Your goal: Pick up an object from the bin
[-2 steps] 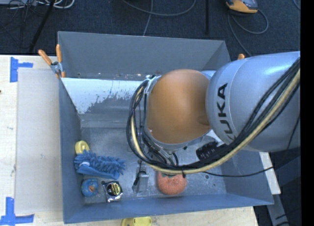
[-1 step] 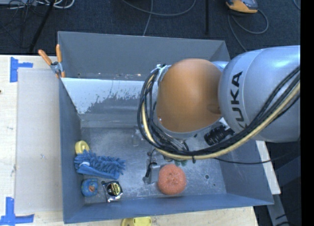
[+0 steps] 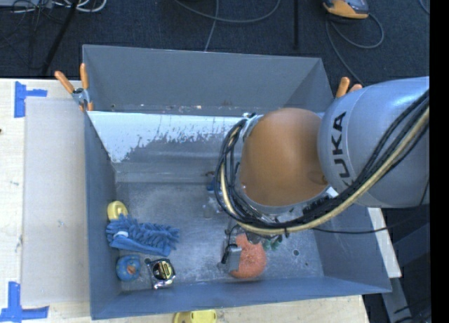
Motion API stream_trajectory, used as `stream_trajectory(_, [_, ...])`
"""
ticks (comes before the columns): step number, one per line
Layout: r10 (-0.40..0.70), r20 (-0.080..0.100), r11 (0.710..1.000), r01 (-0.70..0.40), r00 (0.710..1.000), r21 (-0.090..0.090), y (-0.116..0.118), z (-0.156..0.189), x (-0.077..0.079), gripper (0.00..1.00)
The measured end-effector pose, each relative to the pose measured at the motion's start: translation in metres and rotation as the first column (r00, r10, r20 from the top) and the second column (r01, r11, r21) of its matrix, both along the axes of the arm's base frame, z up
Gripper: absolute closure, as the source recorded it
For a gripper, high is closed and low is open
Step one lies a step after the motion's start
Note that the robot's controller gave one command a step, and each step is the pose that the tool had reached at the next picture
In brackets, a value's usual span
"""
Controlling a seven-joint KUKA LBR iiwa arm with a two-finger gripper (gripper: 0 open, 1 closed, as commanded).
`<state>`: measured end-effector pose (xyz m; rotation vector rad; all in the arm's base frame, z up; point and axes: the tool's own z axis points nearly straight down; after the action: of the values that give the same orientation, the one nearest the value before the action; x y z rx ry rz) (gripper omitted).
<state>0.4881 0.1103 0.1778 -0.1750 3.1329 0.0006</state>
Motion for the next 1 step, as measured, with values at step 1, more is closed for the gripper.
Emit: stream_trajectory(1, [-0.041, -0.007, 0.999, 0.041, 0.999, -0.001, -0.0148, -0.0233, 0.0101, 0.00])
